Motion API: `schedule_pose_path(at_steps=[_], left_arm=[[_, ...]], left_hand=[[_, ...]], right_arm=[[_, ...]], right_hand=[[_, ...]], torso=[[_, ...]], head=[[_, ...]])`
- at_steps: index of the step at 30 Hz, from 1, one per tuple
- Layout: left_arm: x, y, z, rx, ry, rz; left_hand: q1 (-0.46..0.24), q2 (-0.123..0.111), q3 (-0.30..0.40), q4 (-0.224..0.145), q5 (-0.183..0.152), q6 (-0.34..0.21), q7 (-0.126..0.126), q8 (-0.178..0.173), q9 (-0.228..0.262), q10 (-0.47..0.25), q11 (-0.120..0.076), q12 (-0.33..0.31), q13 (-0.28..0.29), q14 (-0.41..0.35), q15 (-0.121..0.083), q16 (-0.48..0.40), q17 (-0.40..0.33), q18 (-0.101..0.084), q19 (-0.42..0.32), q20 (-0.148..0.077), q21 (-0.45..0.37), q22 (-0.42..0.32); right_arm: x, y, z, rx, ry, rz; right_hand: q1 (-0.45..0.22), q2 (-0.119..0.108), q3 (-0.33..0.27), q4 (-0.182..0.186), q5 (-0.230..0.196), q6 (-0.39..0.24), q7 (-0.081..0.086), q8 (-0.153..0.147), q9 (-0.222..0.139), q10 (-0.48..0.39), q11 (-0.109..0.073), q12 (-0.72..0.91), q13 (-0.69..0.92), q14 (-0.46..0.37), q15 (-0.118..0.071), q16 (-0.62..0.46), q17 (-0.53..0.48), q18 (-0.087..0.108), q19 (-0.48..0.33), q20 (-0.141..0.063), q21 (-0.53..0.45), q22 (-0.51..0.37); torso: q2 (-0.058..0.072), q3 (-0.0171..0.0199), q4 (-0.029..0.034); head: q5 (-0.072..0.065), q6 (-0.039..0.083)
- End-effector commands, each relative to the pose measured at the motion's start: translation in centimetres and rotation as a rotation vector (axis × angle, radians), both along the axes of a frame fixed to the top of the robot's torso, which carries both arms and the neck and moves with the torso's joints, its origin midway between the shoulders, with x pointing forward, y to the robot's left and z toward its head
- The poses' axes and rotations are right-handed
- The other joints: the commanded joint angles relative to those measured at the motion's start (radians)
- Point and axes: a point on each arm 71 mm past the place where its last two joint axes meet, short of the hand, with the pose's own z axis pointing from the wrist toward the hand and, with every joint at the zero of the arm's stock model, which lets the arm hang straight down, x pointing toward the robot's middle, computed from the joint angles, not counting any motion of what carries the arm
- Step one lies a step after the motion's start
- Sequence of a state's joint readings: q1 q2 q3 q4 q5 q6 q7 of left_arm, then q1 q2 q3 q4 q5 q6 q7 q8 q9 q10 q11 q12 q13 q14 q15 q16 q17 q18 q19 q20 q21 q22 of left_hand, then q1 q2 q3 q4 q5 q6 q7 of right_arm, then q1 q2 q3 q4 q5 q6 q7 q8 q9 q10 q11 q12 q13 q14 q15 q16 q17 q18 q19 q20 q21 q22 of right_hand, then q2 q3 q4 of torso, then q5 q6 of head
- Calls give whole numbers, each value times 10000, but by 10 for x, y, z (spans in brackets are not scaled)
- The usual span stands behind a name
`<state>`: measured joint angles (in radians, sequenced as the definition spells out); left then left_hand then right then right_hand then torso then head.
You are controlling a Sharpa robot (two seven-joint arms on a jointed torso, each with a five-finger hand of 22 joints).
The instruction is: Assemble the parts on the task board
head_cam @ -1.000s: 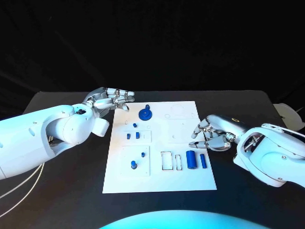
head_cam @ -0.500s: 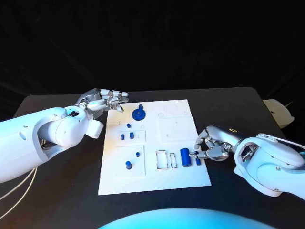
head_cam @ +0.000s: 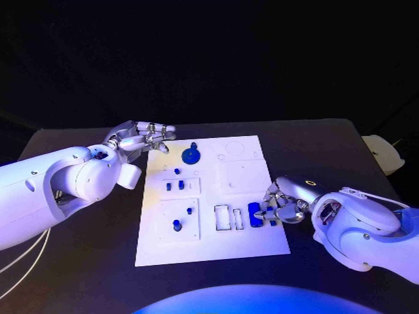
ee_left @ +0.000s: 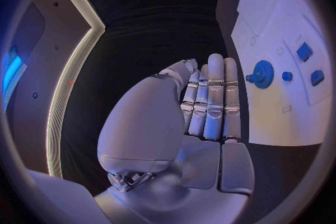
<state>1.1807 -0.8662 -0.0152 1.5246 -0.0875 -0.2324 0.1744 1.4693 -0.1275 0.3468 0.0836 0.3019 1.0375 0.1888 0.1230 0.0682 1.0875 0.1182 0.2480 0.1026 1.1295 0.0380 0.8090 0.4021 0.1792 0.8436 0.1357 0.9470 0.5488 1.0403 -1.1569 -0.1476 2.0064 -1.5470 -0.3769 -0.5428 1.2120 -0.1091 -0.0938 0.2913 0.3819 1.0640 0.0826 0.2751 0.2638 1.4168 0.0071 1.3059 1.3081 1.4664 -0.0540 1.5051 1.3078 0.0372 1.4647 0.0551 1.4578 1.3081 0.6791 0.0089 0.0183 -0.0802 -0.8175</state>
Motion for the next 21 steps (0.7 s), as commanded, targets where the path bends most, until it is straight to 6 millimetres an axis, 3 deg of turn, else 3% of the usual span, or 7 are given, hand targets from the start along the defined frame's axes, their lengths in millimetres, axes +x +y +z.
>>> schedule_pose_path(at_steps=[1,15,21], left_arm=[[-1,-2,1,-116,-84,-215],[-2,0,2,-92,-67,-174],[-3,1,2,-84,-58,-164]], left_hand=[[-54,40,-56,24,-30,-72,-3,39,-6,-92,4,64,9,29,47,-31,-8,38,29,39,-66,-9],[-116,74,-64,75,-24,-86,-3,47,-6,-121,6,88,9,32,53,-30,-15,39,31,50,-94,-27],[-116,74,-64,75,-24,-86,-3,47,-6,-121,6,88,9,32,53,-30,-15,39,31,50,-94,-27]], right_arm=[[-1,2,-6,-216,-12,-19],[1,13,-22,-178,348,36],[2,15,-26,-88,376,-21]], right_hand=[[-82,46,-106,-2,76,-62,-2,61,30,97,-3,105,246,788,-40,30,1329,-131,605,-27,2,2310],[-66,205,-176,-19,216,-19,-32,150,105,115,-26,146,312,778,-55,13,1295,-123,591,-34,-34,2300],[260,433,-142,-88,387,38,-75,231,183,162,-68,217,410,787,-91,37,1342,-133,611,-61,13,2314]], torso=[[-5,0,0],[7,3,-3],[-4,8,-5]], head=[[-5,-24],[95,-107],[114,-90]])
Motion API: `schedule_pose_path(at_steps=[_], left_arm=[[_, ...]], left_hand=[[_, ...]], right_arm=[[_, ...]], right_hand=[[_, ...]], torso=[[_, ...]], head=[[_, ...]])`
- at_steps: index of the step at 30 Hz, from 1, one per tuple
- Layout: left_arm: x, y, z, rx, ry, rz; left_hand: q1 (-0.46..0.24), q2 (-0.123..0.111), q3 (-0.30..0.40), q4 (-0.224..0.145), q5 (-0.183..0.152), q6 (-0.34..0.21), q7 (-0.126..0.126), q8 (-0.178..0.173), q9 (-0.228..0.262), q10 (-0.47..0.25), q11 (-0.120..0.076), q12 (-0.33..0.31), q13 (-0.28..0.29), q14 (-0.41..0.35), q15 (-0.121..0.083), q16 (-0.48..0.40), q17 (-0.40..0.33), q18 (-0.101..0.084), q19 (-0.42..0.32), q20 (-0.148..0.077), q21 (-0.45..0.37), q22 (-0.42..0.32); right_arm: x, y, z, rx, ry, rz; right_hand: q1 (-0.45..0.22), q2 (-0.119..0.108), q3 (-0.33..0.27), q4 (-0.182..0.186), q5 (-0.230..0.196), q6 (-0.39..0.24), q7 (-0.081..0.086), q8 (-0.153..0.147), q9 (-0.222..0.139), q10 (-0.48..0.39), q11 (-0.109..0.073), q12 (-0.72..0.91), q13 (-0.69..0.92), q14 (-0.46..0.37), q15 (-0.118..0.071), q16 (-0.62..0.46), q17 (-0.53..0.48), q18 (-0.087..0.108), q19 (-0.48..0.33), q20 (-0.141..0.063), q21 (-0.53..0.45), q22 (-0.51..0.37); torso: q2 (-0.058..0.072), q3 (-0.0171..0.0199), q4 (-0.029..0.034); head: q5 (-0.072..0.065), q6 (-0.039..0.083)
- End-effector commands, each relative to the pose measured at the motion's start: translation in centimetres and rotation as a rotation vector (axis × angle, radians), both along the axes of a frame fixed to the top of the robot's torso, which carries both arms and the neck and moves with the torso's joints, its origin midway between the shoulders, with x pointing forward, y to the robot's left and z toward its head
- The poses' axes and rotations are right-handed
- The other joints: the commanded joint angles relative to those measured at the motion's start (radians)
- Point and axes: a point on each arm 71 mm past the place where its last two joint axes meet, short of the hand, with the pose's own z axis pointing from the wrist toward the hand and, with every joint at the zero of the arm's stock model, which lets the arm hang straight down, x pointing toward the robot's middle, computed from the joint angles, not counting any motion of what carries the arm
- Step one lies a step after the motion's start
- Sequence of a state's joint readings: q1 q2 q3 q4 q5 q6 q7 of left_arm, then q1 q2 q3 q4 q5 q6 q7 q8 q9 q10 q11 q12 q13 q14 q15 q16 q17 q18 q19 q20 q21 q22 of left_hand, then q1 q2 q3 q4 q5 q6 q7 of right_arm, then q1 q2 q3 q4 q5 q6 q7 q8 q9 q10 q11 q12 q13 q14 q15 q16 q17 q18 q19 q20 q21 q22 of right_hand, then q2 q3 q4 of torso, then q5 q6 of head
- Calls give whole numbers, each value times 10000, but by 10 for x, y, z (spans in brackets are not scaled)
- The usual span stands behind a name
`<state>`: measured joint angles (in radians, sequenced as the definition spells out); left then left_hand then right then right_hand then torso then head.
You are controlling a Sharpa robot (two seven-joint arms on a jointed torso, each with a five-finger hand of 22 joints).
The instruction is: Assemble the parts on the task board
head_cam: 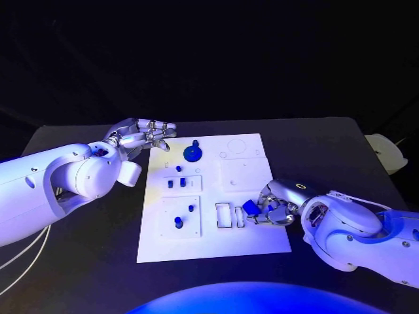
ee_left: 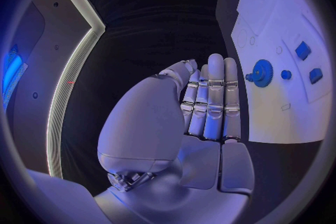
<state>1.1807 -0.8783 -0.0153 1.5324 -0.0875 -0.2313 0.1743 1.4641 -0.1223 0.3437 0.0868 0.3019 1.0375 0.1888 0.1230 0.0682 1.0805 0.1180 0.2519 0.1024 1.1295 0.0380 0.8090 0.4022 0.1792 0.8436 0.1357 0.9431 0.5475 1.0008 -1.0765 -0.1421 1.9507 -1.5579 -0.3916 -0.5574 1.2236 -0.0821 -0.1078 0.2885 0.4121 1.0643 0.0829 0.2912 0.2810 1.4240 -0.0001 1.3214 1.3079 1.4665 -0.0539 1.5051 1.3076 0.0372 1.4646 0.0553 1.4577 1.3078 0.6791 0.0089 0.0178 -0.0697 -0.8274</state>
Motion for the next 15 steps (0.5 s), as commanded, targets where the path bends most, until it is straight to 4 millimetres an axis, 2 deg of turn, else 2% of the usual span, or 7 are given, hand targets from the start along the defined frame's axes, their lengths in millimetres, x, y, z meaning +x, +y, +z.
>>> schedule_pose_path(at_steps=[1,4,6,11,15], left_arm=[[-1,-2,1,-97,-60,-197],[-1,-2,1,-98,-58,-201],[-1,-2,1,-99,-57,-204],[-1,-2,1,-98,-57,-203],[-1,-2,1,-96,-56,-198]], left_hand=[[-63,21,-33,44,-24,-86,-3,47,-6,-50,7,49,11,32,53,-30,-16,38,31,50,-54,-14],[-63,21,-33,44,-24,-86,-3,47,-6,-50,7,49,11,32,53,-30,-16,38,31,50,-54,-14],[-63,21,-33,44,-24,-86,-3,47,-6,-50,7,49,11,32,53,-30,-16,38,31,50,-54,-14],[-63,21,-33,44,-24,-86,-3,47,-6,-50,7,49,11,32,53,-30,-16,38,31,50,-54,-14],[-63,21,-33,44,-24,-86,-3,47,-6,-50,7,49,11,32,53,-30,-16,38,31,50,-54,-14]], right_arm=[[-2,-2,-7,-119,166,-139],[-1,-2,-5,167,-116,-292],[-1,-2,-1,496,-442,-452],[-5,-2,9,1294,-1065,-753],[-9,3,19,1848,-1382,-818]], right_hand=[[223,204,12,-79,130,55,-89,88,26,105,-5,82,438,788,-100,40,1350,-136,618,-69,28,2320],[497,343,92,-157,309,146,-142,156,81,210,-52,236,590,801,-135,70,1408,-155,656,-94,119,2346],[763,452,193,-241,597,261,-218,216,138,314,-119,381,728,815,-187,105,1476,-171,688,-133,197,2368],[1029,561,333,-278,906,431,-328,283,231,437,-218,532,883,833,-267,151,1567,-201,745,-206,337,2407],[1107,579,383,-280,999,475,-362,293,263,483,-250,587,942,848,-294,187,1639,-224,788,-234,444,2437]], torso=[[-6,7,-1],[-4,6,-6],[-5,5,-12],[-14,8,-7],[-10,9,-18]], head=[[10,5],[11,-4],[33,-3],[37,-19],[63,1]])
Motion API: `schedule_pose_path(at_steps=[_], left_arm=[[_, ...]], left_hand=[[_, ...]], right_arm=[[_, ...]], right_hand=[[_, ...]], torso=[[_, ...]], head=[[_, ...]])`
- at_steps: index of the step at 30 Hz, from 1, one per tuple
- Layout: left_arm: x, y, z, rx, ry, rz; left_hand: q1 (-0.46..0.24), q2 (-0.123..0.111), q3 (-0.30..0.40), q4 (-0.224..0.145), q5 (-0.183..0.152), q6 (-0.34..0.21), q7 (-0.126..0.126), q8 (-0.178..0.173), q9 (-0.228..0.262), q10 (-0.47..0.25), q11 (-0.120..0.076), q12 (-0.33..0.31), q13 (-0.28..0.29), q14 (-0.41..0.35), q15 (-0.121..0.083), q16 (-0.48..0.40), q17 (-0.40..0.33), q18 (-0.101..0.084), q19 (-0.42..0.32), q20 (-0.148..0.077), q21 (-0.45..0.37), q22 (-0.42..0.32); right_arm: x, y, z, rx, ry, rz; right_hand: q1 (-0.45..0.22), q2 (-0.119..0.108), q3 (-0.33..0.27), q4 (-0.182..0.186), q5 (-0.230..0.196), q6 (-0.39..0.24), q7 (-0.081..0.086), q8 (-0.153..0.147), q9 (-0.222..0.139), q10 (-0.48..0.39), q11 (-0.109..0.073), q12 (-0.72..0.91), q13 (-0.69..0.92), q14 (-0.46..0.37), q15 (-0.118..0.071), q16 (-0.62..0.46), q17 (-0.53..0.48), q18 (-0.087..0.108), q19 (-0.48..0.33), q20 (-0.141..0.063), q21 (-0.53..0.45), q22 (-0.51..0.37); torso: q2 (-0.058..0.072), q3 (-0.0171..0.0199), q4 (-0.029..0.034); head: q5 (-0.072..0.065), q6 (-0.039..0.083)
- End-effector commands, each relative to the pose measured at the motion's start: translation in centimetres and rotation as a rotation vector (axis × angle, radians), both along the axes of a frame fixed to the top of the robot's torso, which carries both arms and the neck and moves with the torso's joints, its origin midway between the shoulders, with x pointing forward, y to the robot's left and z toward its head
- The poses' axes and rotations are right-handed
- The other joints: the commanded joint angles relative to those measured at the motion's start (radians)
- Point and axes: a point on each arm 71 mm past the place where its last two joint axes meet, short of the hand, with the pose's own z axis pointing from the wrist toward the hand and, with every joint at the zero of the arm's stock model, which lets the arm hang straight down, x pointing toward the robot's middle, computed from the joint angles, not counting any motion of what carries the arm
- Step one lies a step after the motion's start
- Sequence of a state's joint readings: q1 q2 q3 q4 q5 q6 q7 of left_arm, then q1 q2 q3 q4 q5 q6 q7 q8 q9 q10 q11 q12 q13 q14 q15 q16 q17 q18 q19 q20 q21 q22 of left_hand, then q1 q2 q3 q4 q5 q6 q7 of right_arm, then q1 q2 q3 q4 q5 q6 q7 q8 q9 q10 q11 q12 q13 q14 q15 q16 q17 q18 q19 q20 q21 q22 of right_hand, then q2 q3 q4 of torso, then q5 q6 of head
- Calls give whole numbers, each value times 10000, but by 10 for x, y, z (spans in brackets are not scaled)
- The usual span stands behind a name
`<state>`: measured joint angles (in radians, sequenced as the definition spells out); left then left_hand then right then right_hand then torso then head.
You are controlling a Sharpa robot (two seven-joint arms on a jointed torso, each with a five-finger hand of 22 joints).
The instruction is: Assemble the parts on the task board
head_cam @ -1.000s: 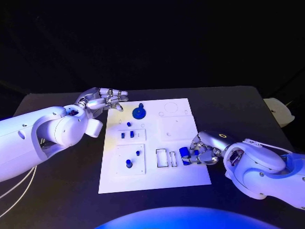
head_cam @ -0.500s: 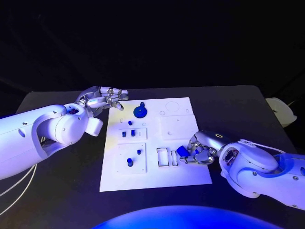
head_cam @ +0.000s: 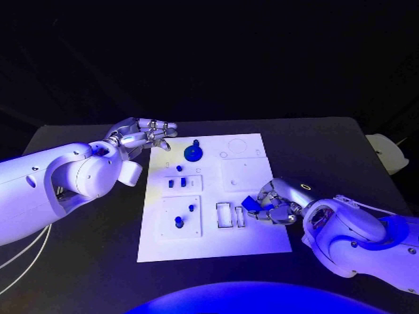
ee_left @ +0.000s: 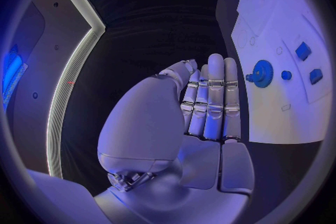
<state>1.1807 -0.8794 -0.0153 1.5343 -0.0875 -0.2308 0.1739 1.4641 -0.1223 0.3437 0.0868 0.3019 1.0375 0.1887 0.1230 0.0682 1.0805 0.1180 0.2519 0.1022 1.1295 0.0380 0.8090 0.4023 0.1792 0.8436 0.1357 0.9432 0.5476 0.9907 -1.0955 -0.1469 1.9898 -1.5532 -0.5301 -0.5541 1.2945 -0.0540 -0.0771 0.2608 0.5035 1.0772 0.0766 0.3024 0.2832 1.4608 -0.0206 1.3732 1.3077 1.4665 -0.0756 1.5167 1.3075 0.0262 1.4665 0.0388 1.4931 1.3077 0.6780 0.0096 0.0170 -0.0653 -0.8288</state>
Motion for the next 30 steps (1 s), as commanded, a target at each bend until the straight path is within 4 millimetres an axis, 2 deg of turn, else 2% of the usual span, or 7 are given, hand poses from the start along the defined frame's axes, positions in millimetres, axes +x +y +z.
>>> schedule_pose_path(at_steps=[1,6,12,17,23,30], left_arm=[[-1,-2,1,-93,-61,-186],[-1,-2,1,-94,-64,-185],[-1,-2,1,-95,-66,-185],[-1,-3,1,-96,-60,-193],[-1,-3,1,-94,-57,-192],[-1,-3,1,-95,-53,-195]], left_hand=[[-72,25,-33,51,-23,-93,-2,47,-6,-60,7,55,13,32,54,-30,-19,39,32,52,-63,-20],[-81,29,-34,59,-21,-100,-2,48,-7,-70,7,61,13,32,54,-30,-20,40,33,54,-71,-25],[-81,29,-34,59,-21,-100,-2,48,-7,-70,7,61,13,32,54,-30,-20,40,33,54,-71,-25],[-81,29,-34,59,-21,-100,-2,48,-7,-70,7,61,13,32,54,-30,-20,40,33,54,-71,-25],[-81,29,-34,59,-21,-100,-2,48,-7,-70,7,61,13,32,54,-30,-20,40,33,54,-71,-25],[-81,29,-34,59,-21,-100,-2,48,-7,-70,7,61,13,32,54,-30,-20,40,33,54,-71,-25]], right_arm=[[-1,3,13,953,-763,-332],[-3,9,19,1279,-800,-310],[-3,21,16,1271,-149,-6],[-4,32,12,1154,305,309],[-3,42,6,883,798,580],[-2,48,1,669,1141,756]], right_hand=[[425,297,93,-5,132,359,-310,183,252,131,-55,88,964,854,-88,84,1666,-121,785,-79,129,2449],[456,287,110,-8,180,368,-319,180,264,143,-66,98,977,857,-97,92,1683,-133,807,-91,184,2465],[408,265,94,43,180,376,-310,173,277,140,-63,76,965,857,-102,93,1682,-128,798,-101,161,2458],[80,261,-9,280,83,426,-301,157,320,154,-54,49,961,857,-96,97,1689,-126,792,-111,149,2454],[-365,296,-154,304,34,558,-338,173,394,193,-78,59,997,861,-113,110,1713,-130,798,-122,168,2459],[-562,358,-208,300,11,673,-385,214,457,216,-114,65,1021,864,-137,121,1734,-131,801,-138,176,2461]], torso=[[1,0,-4],[3,-5,10],[7,-15,11],[11,-8,25],[13,-12,16],[9,-6,2]], head=[[6,21],[-8,26],[14,4],[46,-22],[82,-44],[119,-67]])
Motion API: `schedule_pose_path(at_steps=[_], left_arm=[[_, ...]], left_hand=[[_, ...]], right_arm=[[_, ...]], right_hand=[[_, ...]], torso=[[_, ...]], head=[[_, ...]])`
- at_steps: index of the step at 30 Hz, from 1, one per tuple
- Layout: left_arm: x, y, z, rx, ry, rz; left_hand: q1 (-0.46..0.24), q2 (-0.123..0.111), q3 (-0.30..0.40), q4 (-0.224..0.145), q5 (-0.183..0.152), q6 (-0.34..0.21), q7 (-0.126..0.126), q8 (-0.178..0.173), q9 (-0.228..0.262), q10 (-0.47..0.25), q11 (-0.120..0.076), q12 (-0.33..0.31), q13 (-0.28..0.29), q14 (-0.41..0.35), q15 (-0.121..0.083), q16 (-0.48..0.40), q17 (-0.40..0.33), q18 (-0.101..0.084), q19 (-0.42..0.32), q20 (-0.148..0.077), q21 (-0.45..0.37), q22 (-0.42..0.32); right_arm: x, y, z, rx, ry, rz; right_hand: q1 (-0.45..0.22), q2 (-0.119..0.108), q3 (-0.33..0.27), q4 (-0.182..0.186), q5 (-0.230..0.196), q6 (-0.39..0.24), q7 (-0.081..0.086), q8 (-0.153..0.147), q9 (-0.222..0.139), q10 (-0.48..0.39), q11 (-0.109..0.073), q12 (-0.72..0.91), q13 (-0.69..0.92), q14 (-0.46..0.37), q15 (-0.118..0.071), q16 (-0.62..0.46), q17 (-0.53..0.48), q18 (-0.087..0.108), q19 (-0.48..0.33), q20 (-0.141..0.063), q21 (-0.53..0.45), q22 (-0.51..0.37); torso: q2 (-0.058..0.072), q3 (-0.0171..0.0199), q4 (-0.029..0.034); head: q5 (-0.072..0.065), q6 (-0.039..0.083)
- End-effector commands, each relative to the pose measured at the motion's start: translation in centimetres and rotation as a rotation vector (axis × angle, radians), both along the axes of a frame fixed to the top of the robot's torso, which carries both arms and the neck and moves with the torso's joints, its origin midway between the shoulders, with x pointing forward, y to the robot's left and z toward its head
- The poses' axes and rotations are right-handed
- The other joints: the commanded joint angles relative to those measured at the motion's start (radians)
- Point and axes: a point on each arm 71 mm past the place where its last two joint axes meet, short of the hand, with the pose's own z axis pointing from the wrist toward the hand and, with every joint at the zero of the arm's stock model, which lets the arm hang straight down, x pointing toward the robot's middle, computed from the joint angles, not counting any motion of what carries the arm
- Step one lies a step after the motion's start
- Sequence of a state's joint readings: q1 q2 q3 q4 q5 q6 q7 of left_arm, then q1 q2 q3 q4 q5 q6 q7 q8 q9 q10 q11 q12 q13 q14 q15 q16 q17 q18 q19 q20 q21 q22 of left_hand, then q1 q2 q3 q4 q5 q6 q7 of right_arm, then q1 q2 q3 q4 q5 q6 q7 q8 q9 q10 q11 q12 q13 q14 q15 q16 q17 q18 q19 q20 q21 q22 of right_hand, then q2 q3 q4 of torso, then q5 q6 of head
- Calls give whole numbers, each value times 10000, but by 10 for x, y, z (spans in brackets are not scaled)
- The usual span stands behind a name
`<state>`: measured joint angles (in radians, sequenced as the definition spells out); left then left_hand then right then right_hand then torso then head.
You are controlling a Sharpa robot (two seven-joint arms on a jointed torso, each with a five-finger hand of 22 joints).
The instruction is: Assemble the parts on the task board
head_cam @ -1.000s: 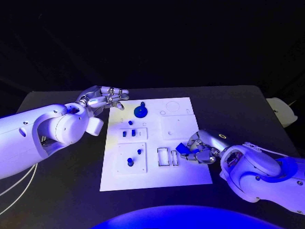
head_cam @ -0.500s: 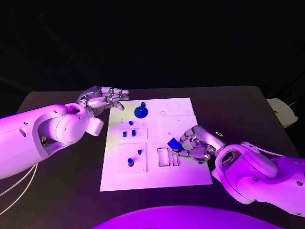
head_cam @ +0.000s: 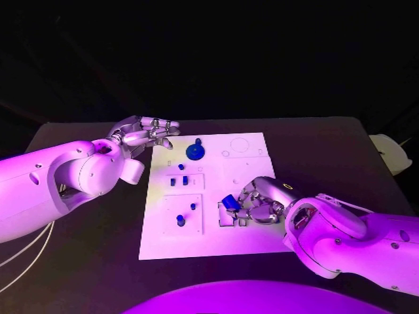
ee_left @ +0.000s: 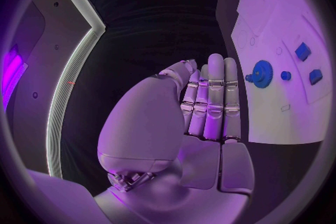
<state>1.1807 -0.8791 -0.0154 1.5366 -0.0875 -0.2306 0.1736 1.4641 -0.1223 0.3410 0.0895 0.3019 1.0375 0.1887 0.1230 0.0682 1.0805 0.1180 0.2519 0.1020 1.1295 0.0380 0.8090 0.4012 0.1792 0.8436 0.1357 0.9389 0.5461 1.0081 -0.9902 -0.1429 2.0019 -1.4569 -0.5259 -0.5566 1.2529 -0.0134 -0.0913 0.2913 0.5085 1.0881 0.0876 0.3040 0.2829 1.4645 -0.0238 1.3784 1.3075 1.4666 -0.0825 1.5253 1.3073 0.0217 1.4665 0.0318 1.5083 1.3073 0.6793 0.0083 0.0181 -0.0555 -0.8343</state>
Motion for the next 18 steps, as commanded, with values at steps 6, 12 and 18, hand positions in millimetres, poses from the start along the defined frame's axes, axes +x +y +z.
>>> schedule_pose_path(at_steps=[6,12,18], left_arm=[[-1,-2,1,-70,-57,-128],[-1,-1,1,-65,-52,-120],[-1,-1,1,-71,-48,-139]], left_hand=[[-71,27,-2,25,-18,-117,-1,47,-8,-92,7,72,15,29,51,-31,-14,44,37,54,-40,-19],[-71,27,-2,25,-18,-117,-1,47,-8,-92,7,72,15,29,51,-31,-14,44,37,54,-40,-19],[-71,27,-2,25,-18,-117,-1,47,-8,-92,7,72,15,29,51,-31,-14,44,37,54,-40,-19]], right_arm=[[0,5,-8,-492,648,328],[2,4,-10,-575,714,316],[4,8,-11,-557,716,368]], right_hand=[[-296,-9,-111,-1,-81,620,-518,223,504,193,-103,12,1035,859,-86,27,1720,-81,792,-84,5,2458],[-592,63,-218,1,-52,677,-543,255,574,225,-126,36,1077,858,-107,27,1721,-82,792,-105,8,2458],[-965,90,-477,-5,-363,703,-563,286,670,256,-141,55,1124,858,-121,27,1722,-81,789,-122,4,2457]], torso=[[-1,16,-8],[-2,7,-12],[3,14,-5]], head=[[89,-35],[103,-35],[86,-28]])
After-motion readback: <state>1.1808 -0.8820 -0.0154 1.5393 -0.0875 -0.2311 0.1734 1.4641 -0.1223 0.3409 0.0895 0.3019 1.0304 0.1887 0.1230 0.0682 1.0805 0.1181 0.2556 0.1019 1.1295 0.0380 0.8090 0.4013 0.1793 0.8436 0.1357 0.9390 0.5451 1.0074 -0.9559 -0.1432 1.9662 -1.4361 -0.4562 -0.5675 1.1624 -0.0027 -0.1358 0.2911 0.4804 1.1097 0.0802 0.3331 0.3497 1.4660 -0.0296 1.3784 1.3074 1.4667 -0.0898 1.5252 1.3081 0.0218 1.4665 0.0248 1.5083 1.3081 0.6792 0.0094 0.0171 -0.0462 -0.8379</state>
